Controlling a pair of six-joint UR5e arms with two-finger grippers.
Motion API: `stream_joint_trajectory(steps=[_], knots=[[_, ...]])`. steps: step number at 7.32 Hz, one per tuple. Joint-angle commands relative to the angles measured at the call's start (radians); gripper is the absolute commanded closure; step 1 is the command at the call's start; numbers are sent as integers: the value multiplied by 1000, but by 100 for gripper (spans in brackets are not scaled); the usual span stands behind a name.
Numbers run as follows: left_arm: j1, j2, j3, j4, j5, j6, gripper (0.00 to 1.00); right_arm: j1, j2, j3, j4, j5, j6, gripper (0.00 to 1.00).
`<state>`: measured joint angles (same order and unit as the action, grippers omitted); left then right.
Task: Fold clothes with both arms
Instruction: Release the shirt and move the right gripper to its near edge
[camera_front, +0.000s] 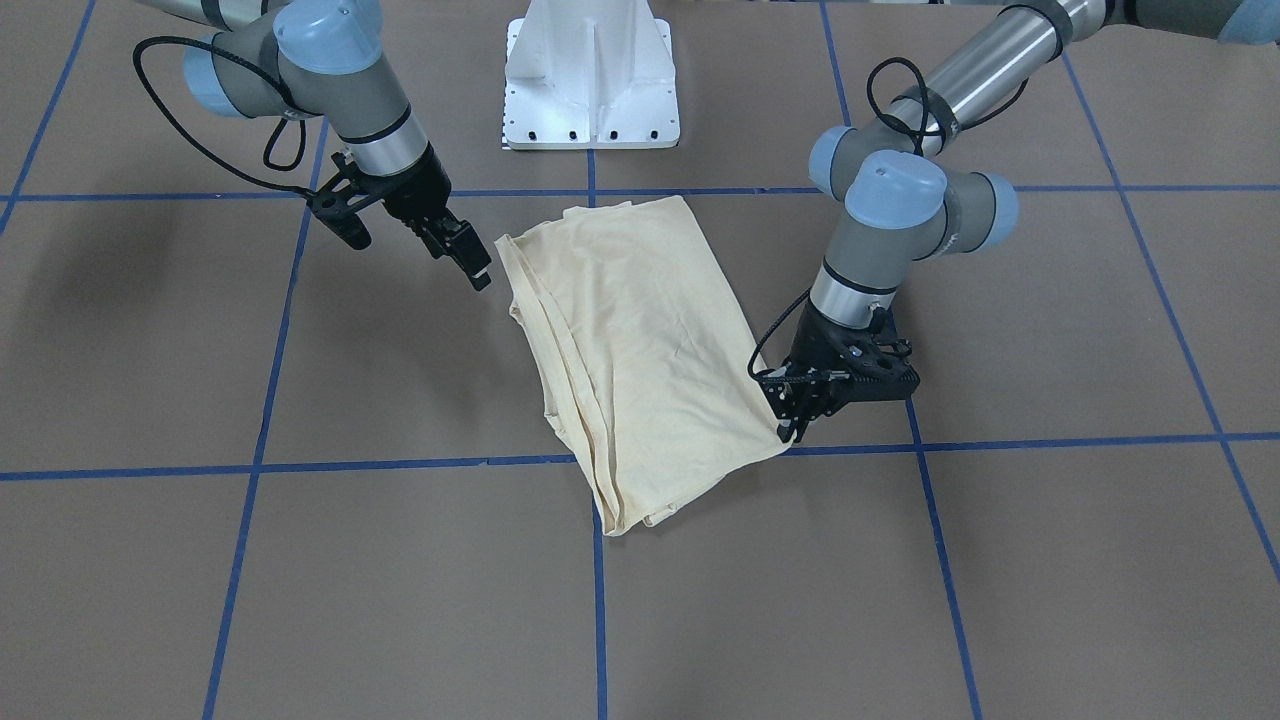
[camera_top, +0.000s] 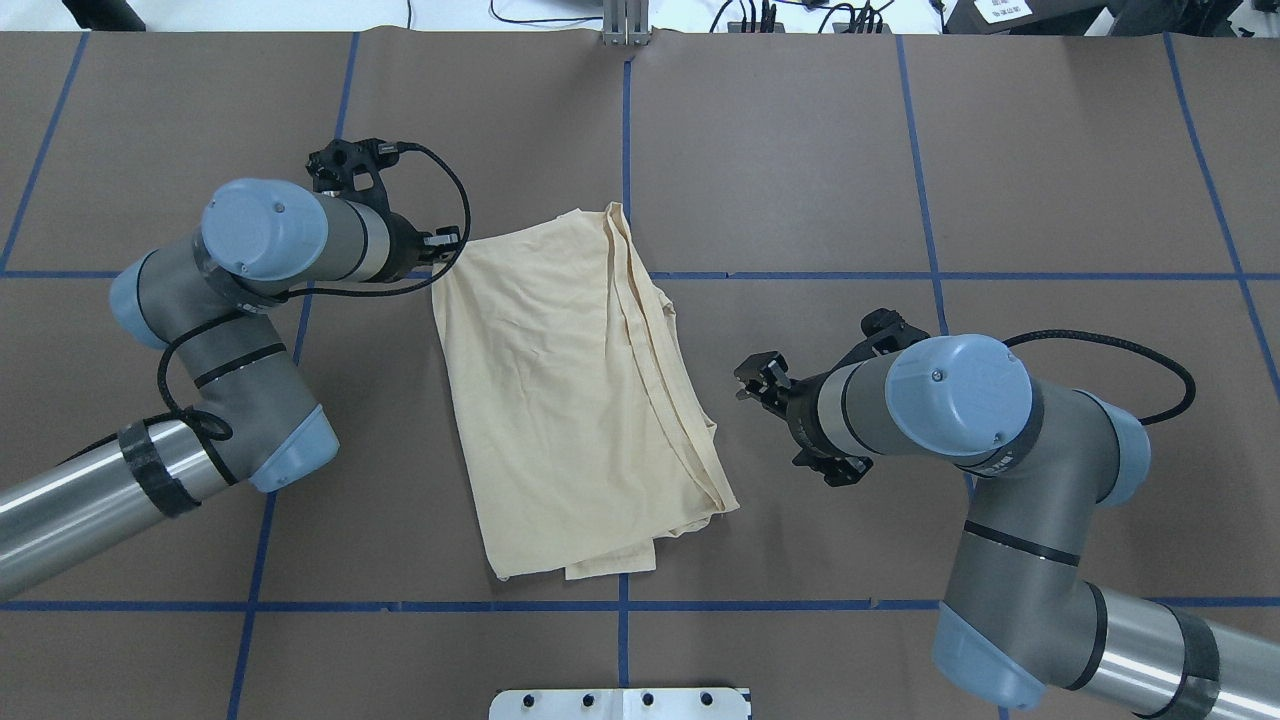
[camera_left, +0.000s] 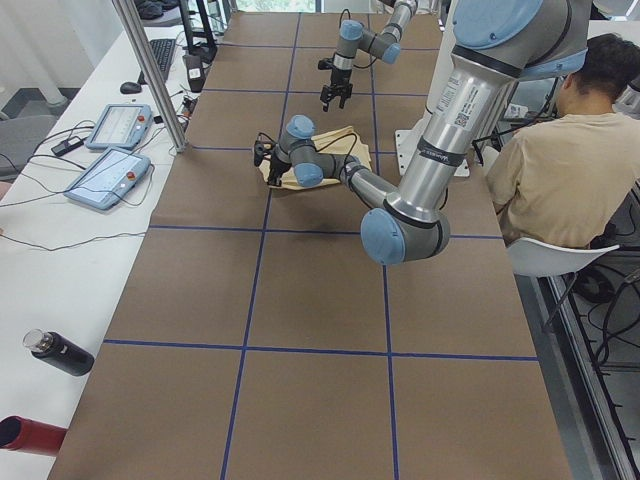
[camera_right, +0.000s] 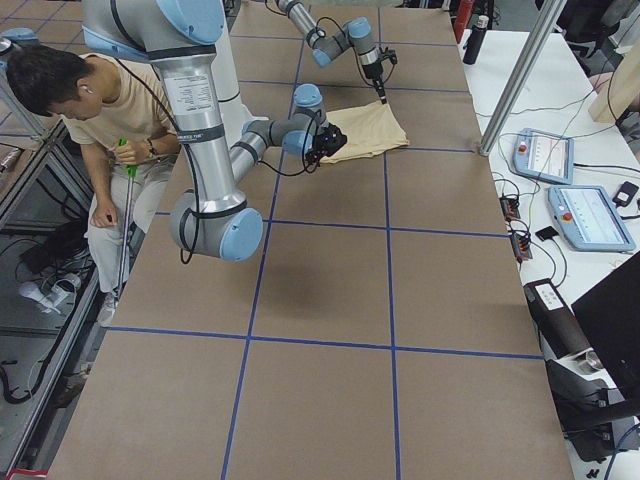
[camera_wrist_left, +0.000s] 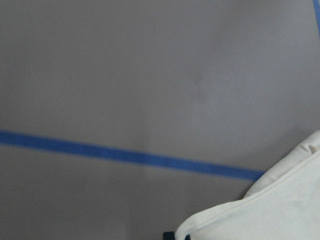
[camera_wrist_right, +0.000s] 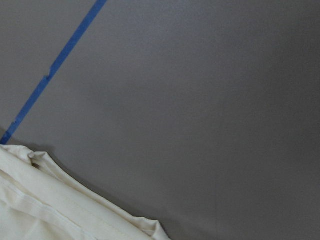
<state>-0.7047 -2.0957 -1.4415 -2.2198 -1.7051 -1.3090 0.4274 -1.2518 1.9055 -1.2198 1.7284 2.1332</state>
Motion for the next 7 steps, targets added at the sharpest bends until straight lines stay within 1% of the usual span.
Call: stream_joint_trajectory(steps=[1,2,3,4,5,7], knots=[[-33,-43,14,-44,-25,4,20,-94,44,0,-4,-100,20,0],[-36,-40,-15,-41,-103,-9,18,-151,46,0,-9,-142,78,0],[-45,-20,-84,-25,-122,-9,18,-200,55,0,-13,-167,158,0],[-45,15,-149,23,-122,-7,18,-234,54,-11,-15,-170,210,0],[-44,38,-186,37,-120,-9,18,-255,55,-23,-15,-208,340,0],[-42,43,-194,39,-120,-9,18,-253,74,-48,-49,-249,378,0]])
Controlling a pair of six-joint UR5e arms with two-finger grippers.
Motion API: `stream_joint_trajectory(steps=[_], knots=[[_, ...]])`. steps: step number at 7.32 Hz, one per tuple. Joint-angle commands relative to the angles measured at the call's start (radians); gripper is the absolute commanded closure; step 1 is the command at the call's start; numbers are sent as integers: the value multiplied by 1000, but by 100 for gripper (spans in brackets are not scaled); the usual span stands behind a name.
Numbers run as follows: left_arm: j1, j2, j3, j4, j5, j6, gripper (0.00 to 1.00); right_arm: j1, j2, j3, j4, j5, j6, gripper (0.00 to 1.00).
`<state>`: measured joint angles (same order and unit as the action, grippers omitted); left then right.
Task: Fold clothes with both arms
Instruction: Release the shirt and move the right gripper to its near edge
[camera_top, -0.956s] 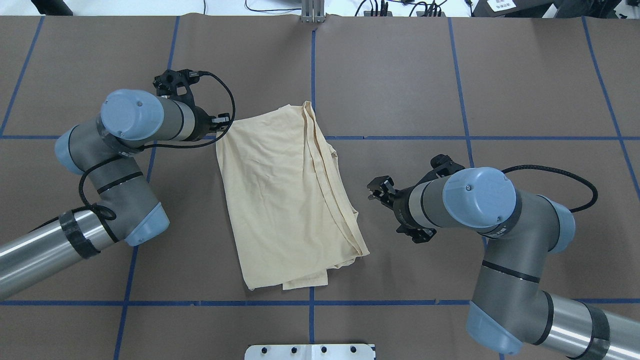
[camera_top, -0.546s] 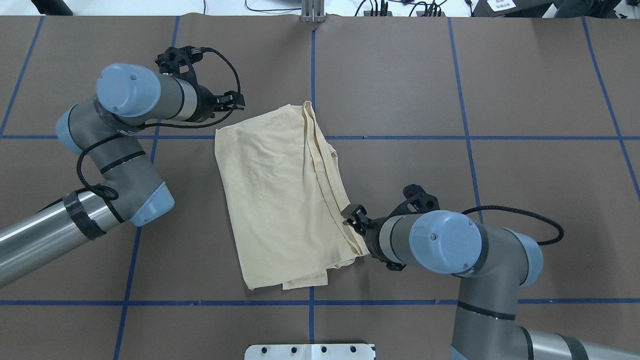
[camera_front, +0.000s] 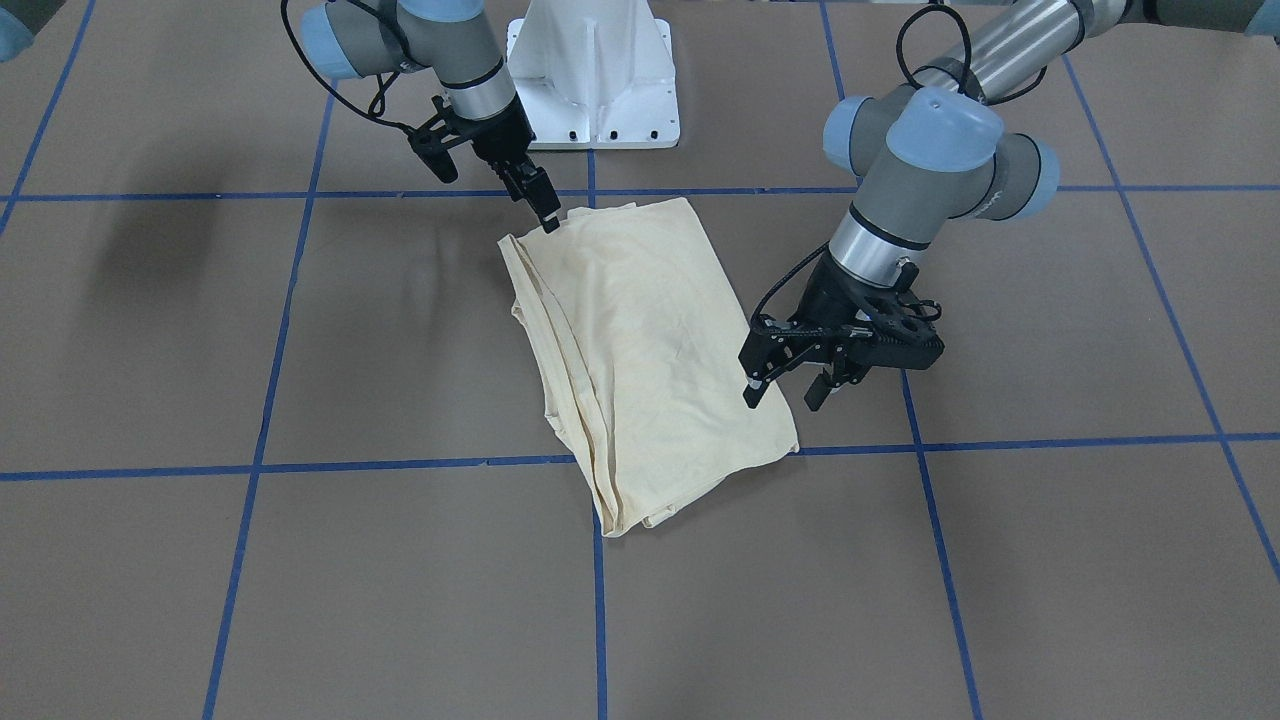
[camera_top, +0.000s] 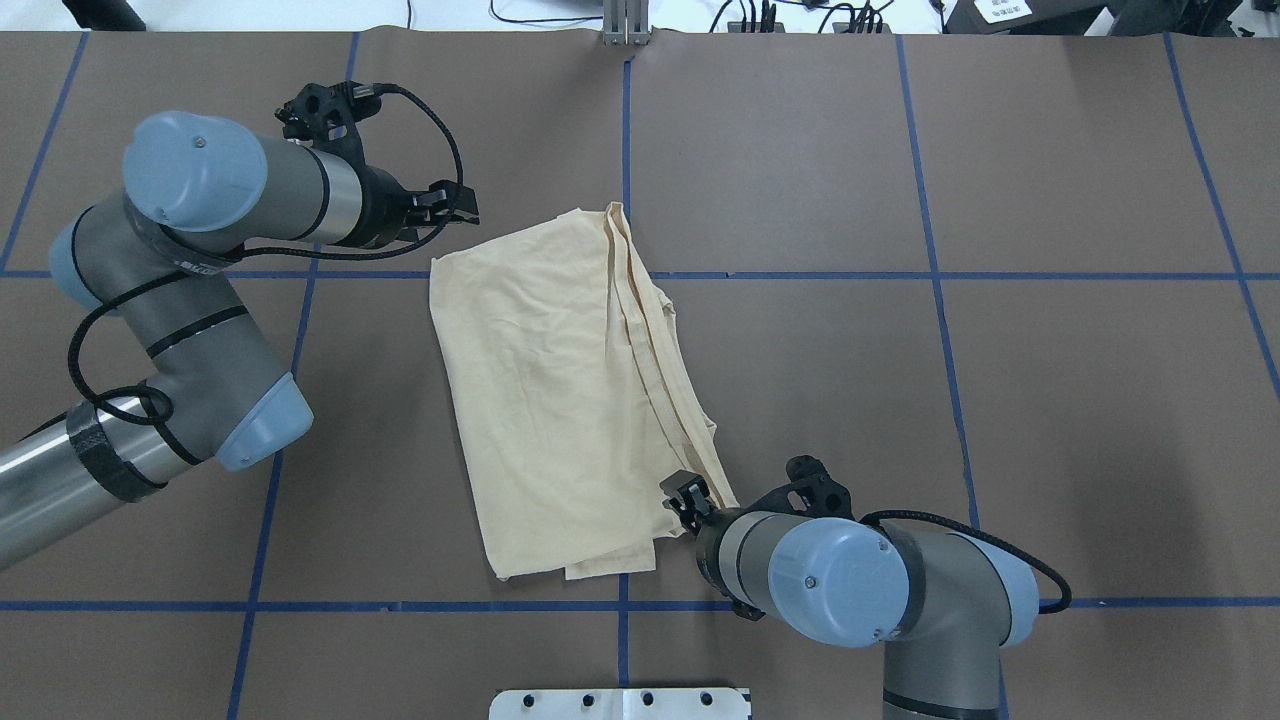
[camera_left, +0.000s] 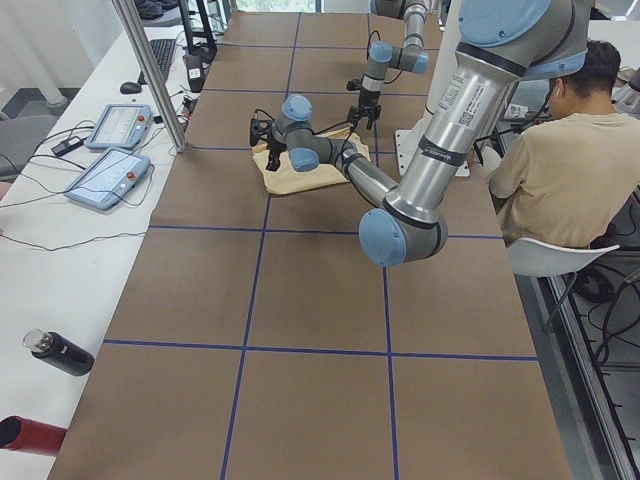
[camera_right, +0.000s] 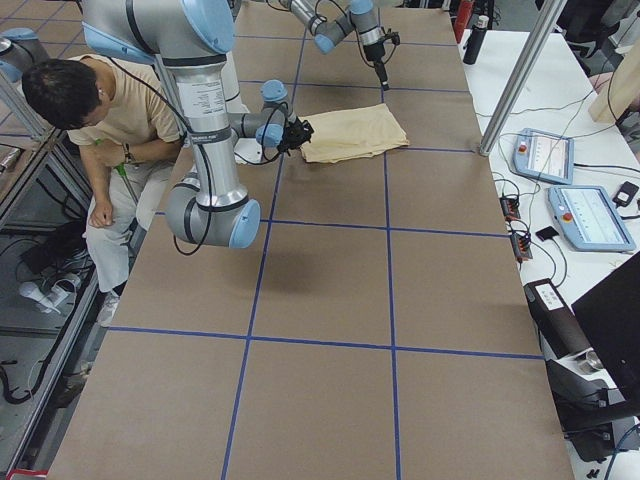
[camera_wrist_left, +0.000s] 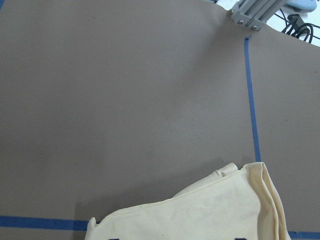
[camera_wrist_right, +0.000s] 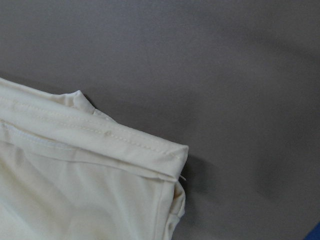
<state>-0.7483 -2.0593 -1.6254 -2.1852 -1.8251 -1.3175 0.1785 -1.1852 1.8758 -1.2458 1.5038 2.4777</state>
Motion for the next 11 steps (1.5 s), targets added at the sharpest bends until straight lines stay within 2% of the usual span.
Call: stream_joint_trajectory(steps=[1,4,5,6,8,10,11], knots=[[3,7,-8,4,0,0,18,6,33,-33,-26,-34,53,2],[6,14,-4,4,3,1,18,21,59,-96,-15,-36,72,6],[7,15,1,4,4,1,18,24,71,-99,-18,-36,72,14],[7,15,1,2,6,1,18,24,70,-99,-18,-36,72,32],[7,15,6,4,6,1,18,24,71,-101,-14,-36,70,100],[3,16,-22,7,4,1,19,27,87,-101,-9,-36,70,100],[7,66,-84,28,1,1,19,29,91,-101,-9,-36,70,100]])
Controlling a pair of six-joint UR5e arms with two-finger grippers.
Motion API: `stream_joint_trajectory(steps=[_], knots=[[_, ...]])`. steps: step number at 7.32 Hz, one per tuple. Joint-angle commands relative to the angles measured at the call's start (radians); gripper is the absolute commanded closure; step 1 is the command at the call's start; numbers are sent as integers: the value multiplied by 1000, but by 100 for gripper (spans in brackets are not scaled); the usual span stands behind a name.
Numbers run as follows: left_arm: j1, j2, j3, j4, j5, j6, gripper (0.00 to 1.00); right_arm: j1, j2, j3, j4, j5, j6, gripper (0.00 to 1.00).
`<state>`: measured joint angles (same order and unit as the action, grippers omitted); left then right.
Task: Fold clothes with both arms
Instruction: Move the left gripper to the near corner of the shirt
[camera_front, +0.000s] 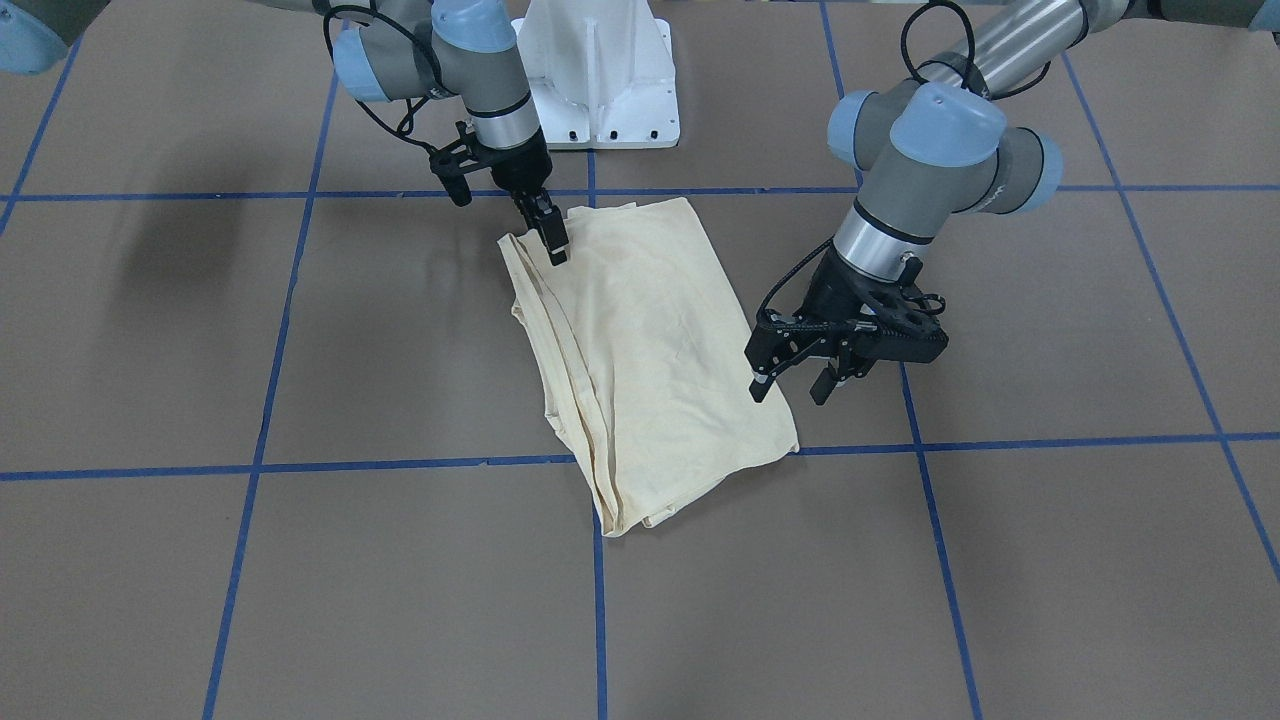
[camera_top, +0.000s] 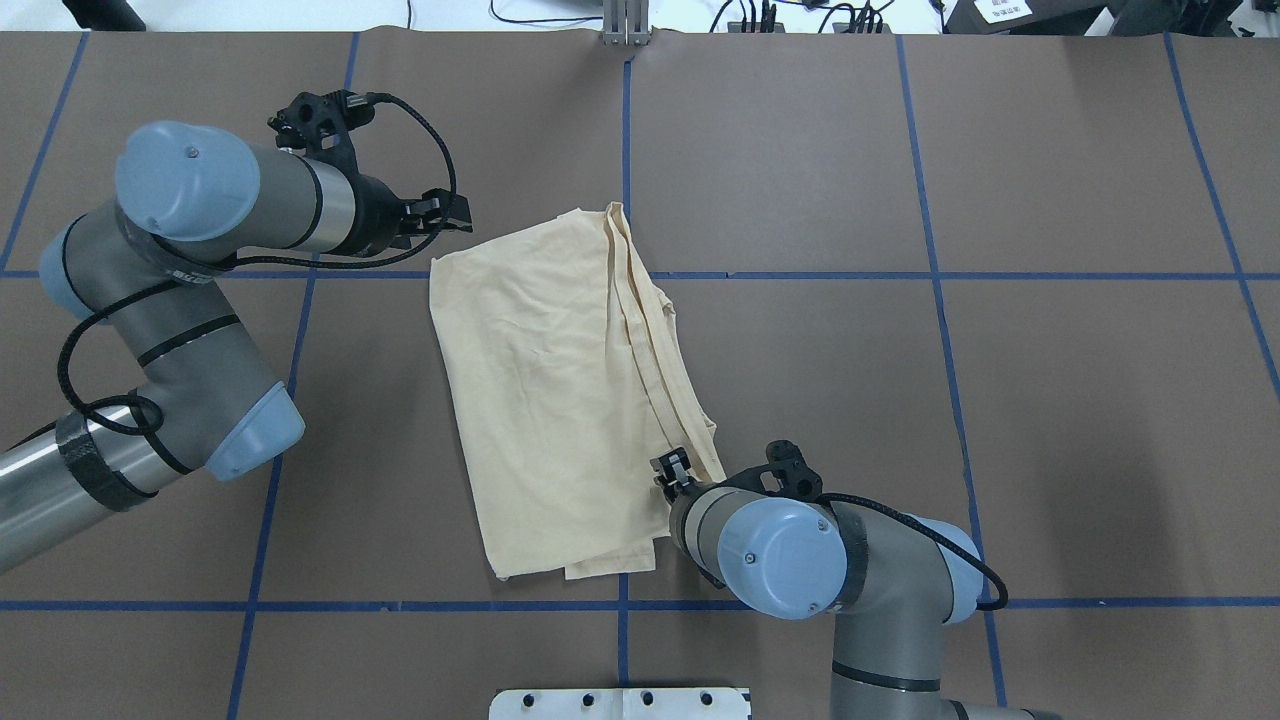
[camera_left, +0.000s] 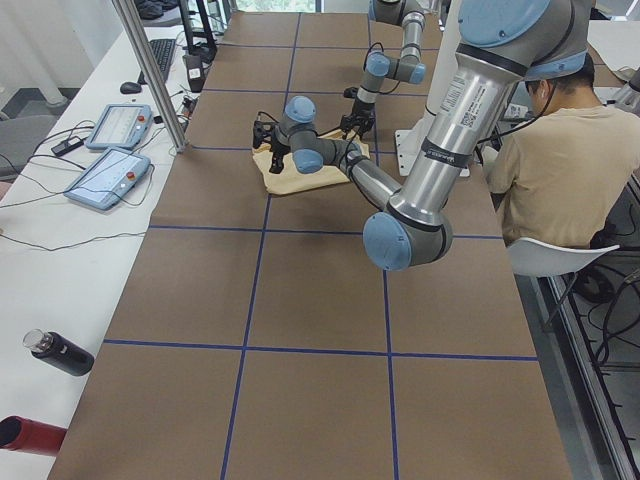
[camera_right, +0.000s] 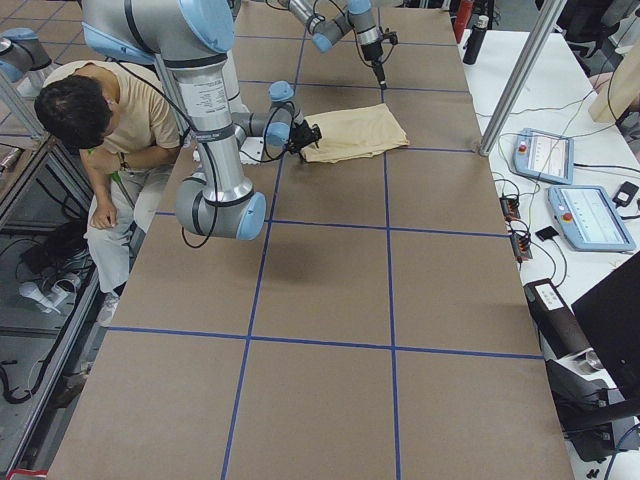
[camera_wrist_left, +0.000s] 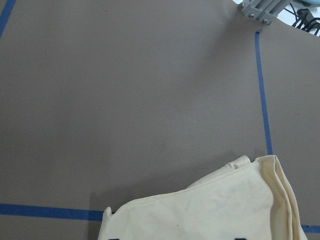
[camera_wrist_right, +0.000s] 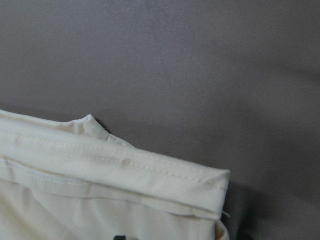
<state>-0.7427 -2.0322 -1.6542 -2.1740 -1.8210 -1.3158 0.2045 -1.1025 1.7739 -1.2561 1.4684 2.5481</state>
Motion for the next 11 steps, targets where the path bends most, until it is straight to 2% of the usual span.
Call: stream_joint_trajectory(steps=[1,2,6,8,9,11], knots=[[2,76,-115,42,-6,-2,19,3,18,1,0,0,3,100],[2,113,-178,75,-9,-2,19,-5,18,1,-9,0,11,100],[3,122,-193,89,-21,-2,19,9,3,21,-32,12,11,100],[22,115,-206,88,-44,-130,20,-20,7,50,-95,9,14,100],[48,119,-226,88,-43,-158,20,-46,10,62,-109,3,30,100],[127,135,-268,91,-38,-346,20,-103,16,94,-169,-22,81,100]])
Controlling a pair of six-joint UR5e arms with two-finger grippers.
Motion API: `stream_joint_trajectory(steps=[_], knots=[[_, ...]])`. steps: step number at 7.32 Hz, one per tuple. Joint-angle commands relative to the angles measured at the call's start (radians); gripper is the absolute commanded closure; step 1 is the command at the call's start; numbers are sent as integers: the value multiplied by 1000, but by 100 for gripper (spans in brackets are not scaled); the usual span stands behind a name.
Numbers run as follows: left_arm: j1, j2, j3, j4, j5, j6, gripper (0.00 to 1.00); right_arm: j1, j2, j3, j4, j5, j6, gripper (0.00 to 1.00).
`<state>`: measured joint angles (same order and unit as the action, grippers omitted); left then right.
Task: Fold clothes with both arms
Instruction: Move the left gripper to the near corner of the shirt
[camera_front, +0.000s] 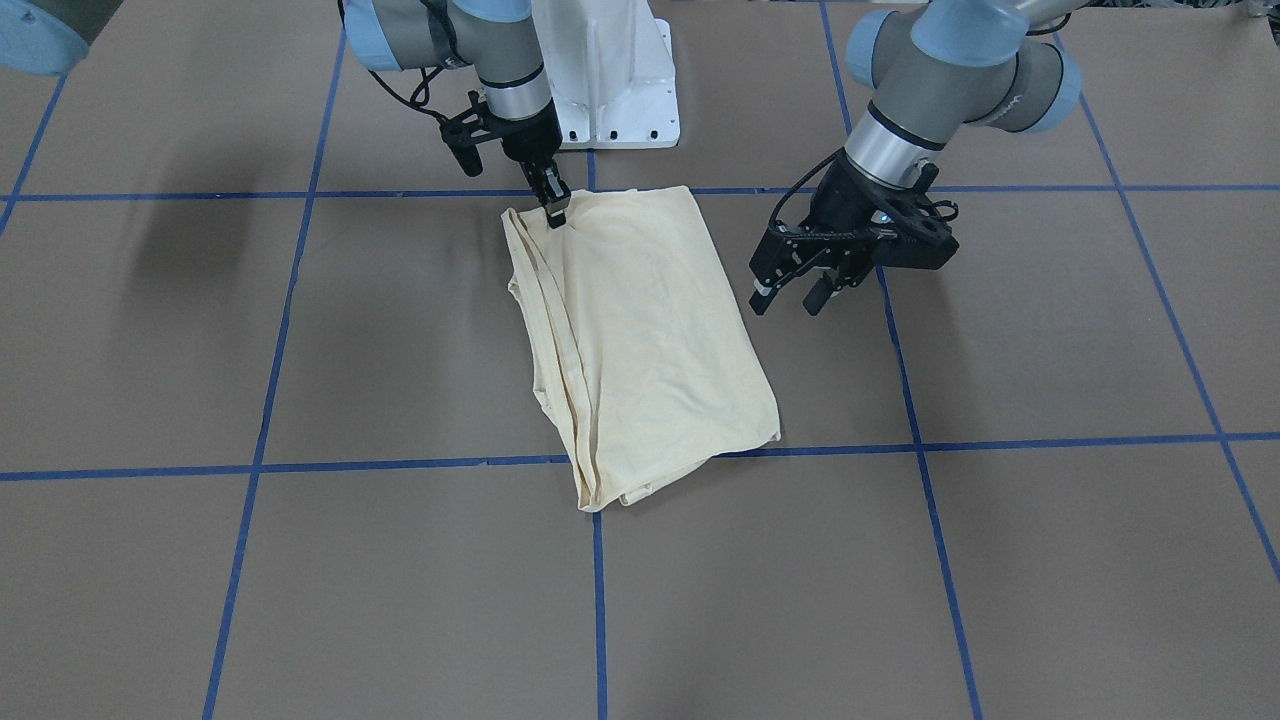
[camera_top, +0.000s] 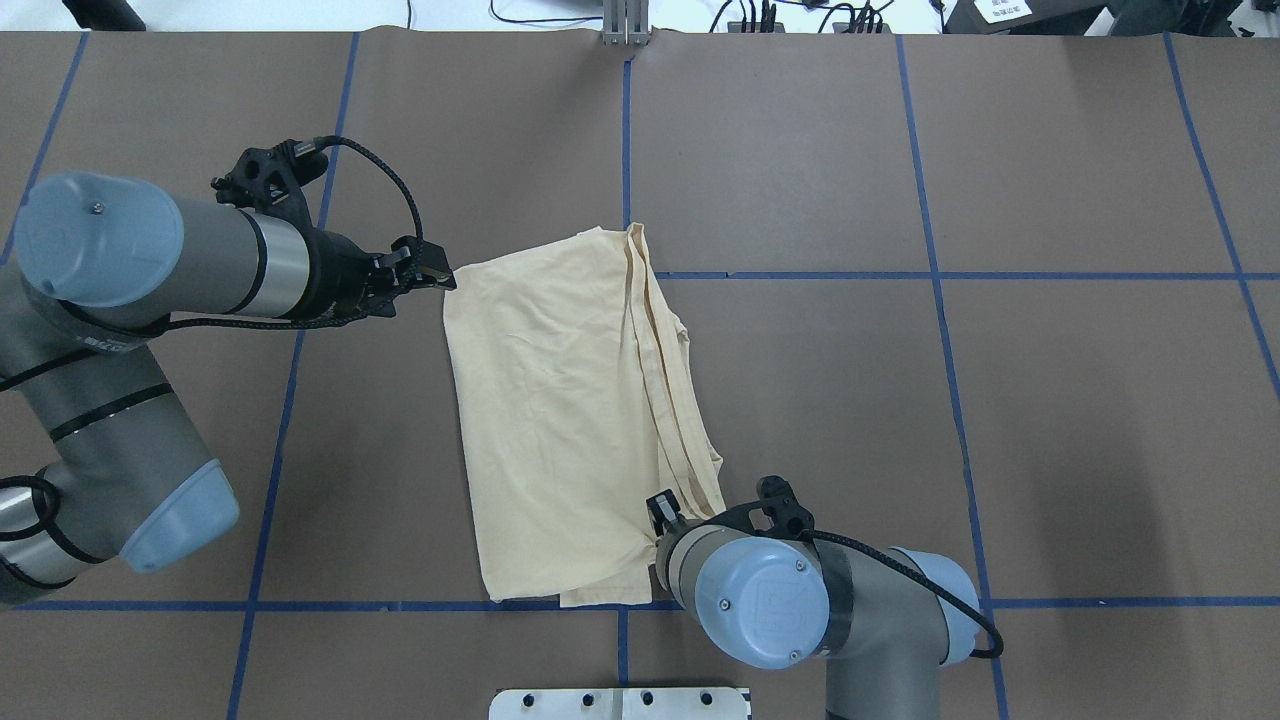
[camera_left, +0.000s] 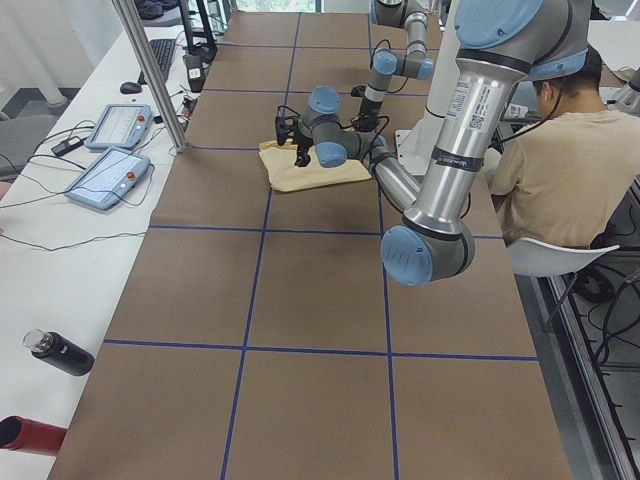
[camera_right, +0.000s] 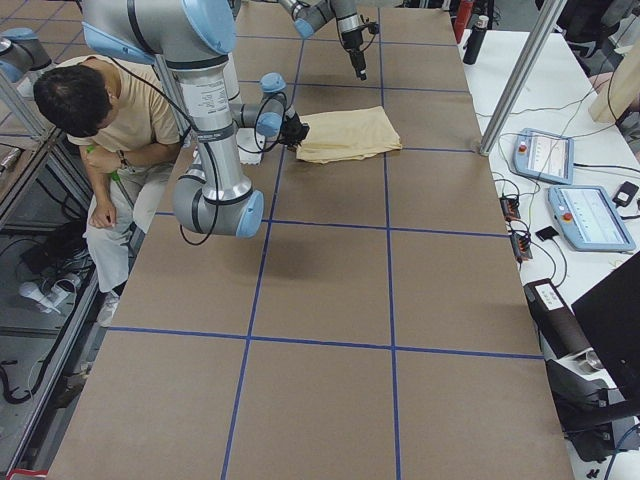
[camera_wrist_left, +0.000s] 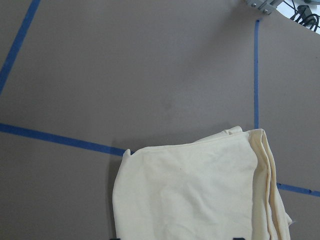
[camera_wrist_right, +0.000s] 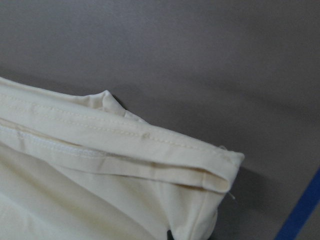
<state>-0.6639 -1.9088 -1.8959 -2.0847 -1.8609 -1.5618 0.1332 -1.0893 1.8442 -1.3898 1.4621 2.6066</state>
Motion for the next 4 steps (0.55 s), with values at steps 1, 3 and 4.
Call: stream_joint_trajectory(steps=[1,3,4], knots=[[129,99,-104,-1,17,-201,20,-37,5,30,-52,-17,23,100],[330,154,-153,-6,154,-543,20,-34,-3,32,-52,-14,18,100],[442,154,-155,-9,240,-675,20,-30,-3,32,-52,-14,16,100]])
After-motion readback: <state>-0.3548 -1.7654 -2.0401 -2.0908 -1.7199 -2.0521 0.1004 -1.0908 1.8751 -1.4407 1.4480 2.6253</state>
